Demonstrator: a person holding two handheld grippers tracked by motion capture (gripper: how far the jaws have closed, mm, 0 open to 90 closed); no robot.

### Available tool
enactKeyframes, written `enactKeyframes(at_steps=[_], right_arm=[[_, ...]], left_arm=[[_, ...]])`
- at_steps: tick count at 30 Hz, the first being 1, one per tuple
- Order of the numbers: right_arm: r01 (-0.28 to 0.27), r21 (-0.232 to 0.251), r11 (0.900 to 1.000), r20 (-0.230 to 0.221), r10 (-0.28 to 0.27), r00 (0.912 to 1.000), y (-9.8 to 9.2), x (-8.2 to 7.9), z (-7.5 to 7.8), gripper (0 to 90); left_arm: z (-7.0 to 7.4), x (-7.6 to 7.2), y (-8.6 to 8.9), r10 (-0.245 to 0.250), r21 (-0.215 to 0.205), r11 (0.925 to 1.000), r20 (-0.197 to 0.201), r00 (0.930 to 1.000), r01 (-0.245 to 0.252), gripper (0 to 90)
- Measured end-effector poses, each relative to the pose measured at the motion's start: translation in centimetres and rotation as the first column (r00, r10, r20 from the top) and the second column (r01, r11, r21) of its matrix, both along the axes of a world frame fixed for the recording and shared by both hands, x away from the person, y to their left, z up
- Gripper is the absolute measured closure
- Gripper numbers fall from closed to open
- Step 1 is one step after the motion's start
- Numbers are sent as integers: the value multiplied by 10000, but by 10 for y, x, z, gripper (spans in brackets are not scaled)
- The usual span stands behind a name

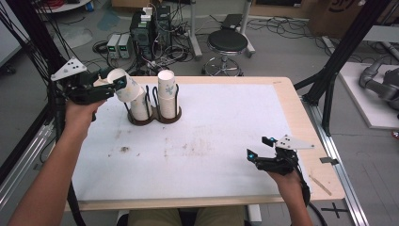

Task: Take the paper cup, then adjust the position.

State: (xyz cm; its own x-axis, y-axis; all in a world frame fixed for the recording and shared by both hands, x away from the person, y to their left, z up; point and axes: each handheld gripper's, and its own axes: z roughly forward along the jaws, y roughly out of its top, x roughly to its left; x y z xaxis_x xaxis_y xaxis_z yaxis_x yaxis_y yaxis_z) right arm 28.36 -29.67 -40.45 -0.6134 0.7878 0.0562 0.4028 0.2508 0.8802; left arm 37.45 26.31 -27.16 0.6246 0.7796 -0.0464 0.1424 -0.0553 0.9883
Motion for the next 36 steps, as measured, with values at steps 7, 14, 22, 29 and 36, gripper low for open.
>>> enactKeyframes(at_steps=[7,14,22,29,36], right_arm=[[16,47,10000,-75,-15,10000,3,3,-1,196],[-49,-30,10000,-79,48,10000,5,3,-1,196],[-253,56,9997,-49,253,9997,9,2,1,196],[-1022,421,9939,-217,1032,9944,19,6,2,196],[-1313,499,9901,-409,1334,9902,30,11,1,195]], left_arm=[[-10,-17,-1,-722,-106,9973,-12,9974,722,368],[-26,-25,-13,-1283,74,9917,-56,9917,1283,367],[-38,-36,-29,-2230,-11,9748,-73,9748,2230,366],[-50,-43,-42,-2792,-51,9602,-258,9599,2792,366],[-64,-45,-66,-3418,142,9391,-671,9374,3434,367]])
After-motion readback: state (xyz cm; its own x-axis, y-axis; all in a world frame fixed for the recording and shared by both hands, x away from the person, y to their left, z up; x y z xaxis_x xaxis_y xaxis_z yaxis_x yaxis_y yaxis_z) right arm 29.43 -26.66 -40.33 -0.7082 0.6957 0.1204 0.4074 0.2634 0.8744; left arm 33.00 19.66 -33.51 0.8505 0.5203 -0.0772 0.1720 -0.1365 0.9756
